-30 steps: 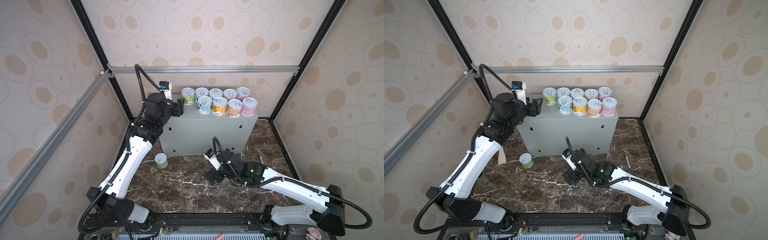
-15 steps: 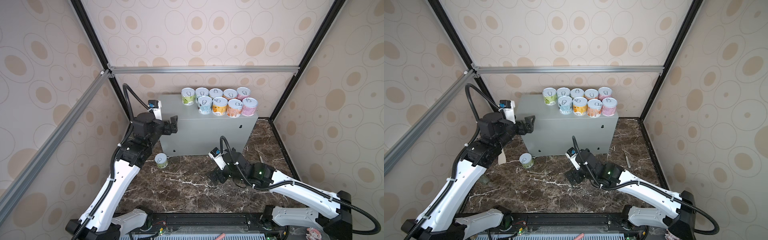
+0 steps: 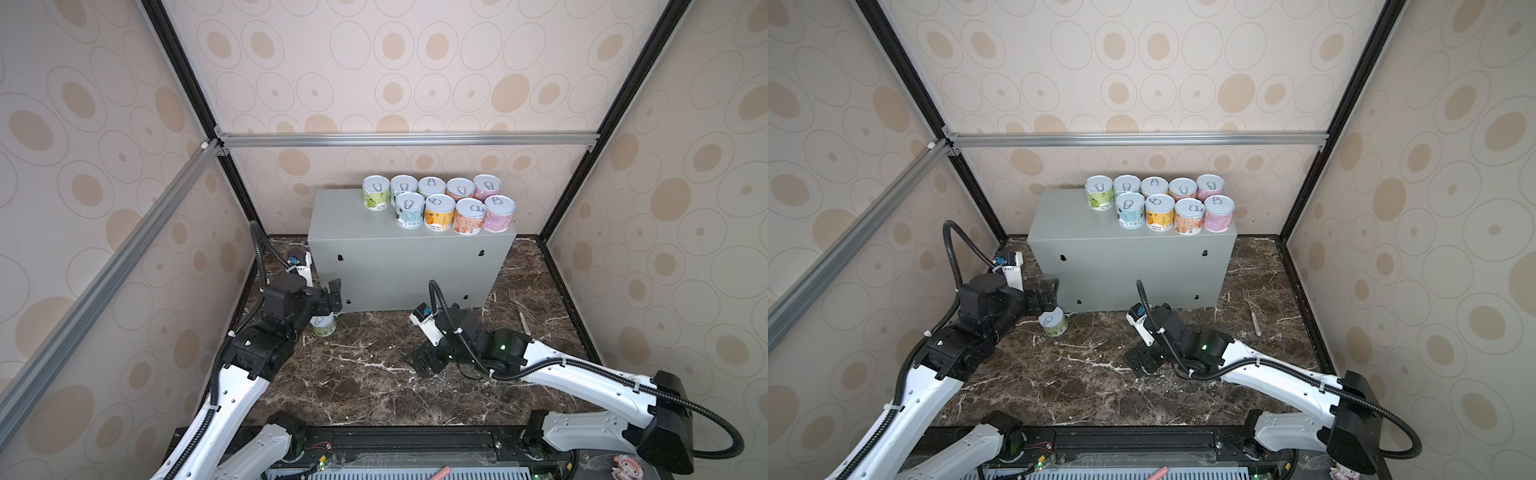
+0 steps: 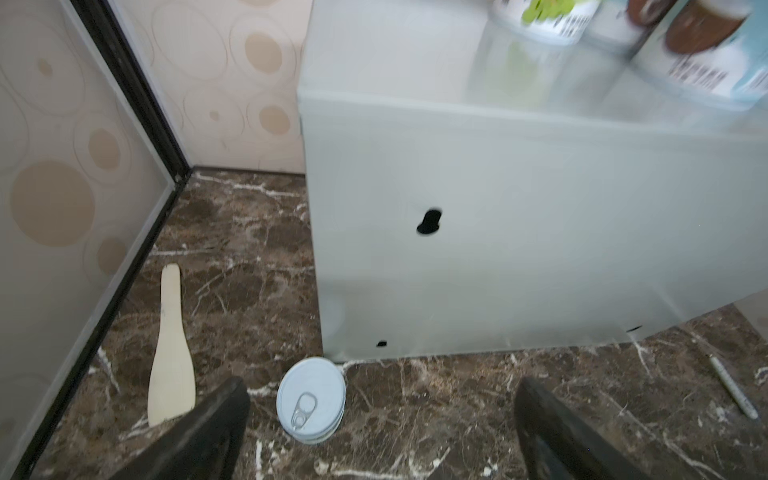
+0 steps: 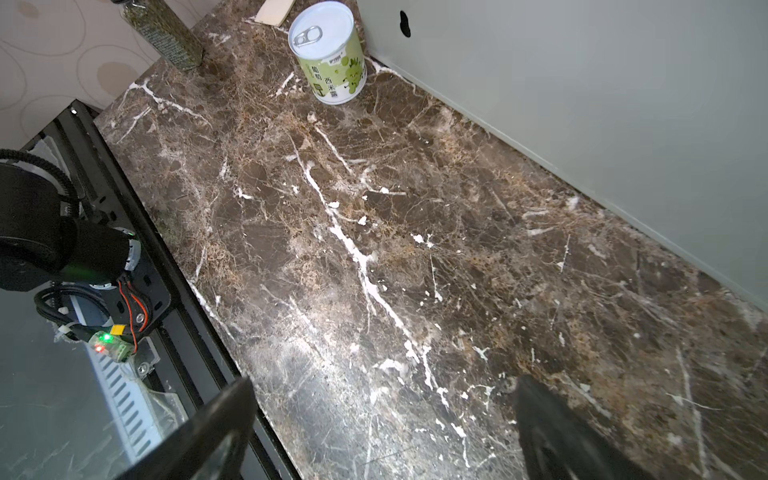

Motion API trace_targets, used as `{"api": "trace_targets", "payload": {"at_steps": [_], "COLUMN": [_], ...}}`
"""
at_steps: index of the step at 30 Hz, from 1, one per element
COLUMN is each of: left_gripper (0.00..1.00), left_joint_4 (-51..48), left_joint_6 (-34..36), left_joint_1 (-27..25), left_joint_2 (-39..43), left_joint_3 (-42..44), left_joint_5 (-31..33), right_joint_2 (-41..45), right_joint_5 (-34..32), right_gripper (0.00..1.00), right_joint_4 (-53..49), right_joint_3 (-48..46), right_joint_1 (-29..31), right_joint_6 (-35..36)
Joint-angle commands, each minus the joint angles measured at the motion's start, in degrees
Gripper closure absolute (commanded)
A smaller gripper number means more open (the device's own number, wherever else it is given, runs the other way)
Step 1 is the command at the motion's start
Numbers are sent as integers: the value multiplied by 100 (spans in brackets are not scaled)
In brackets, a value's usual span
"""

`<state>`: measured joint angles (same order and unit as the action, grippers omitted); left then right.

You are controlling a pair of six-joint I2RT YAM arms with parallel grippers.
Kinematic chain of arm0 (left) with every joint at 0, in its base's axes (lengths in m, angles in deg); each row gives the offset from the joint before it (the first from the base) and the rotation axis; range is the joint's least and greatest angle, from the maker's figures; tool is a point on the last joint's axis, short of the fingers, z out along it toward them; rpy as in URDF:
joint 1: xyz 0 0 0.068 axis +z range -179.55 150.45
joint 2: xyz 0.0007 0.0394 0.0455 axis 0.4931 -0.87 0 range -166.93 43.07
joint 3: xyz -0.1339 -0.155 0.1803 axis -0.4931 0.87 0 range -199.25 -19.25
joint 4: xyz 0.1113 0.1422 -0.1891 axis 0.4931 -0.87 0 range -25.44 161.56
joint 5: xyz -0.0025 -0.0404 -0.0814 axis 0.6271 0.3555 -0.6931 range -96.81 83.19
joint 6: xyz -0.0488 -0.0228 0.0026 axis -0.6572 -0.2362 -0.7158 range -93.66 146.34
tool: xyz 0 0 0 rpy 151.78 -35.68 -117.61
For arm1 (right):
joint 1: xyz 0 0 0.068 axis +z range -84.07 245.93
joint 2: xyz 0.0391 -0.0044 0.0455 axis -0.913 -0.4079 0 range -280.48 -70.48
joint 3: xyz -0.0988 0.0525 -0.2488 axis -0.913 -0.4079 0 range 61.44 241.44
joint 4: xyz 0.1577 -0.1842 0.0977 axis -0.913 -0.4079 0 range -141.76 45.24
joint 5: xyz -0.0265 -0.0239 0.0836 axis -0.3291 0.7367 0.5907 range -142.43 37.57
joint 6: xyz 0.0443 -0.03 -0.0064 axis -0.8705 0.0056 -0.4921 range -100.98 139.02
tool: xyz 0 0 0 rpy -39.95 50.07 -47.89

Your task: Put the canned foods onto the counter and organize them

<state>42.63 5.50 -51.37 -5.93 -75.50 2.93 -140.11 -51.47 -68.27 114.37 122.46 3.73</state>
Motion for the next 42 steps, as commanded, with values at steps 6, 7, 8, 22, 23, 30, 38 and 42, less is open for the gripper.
{"api": "trace_targets", "payload": {"at_steps": [6, 7, 8, 22, 23, 30, 38, 42], "left_gripper": [1, 1, 1, 1, 1, 1, 1, 1], "left_joint_4": [223, 238, 246, 838, 853, 1193, 1655, 1898], "left_joint_6": [-759, -799, -824, -1106, -1131, -1342, -1493, -1554], "left_joint_1": [31, 29, 33, 110, 113, 126, 172, 227], "left_joint_2": [215, 146, 55, -982, -1025, -1571, -2378, -2672], "left_joint_3": [965, 1041, 1107, 1573, 1560, 1607, 1686, 1658], "left_joint_5": [448, 509, 569, 834, 874, 1169, 1381, 1367], "right_joint_2": [-195, -197, -207, -595, -628, -808, -1094, -1257], "right_joint_5": [212, 213, 213, 229, 247, 284, 475, 538], "right_gripper": [1, 1, 1, 1, 1, 1, 1, 1], "right_joint_4": [325, 342, 368, 587, 577, 758, 936, 1014], "right_joint_3": [-193, -227, -249, -339, -325, -327, -368, -395], "right_joint_1": [-13, -14, -11, -17, -12, -15, -27, -28], "right_joint_6": [-168, -182, -184, -93, -77, 96, 339, 424]}}
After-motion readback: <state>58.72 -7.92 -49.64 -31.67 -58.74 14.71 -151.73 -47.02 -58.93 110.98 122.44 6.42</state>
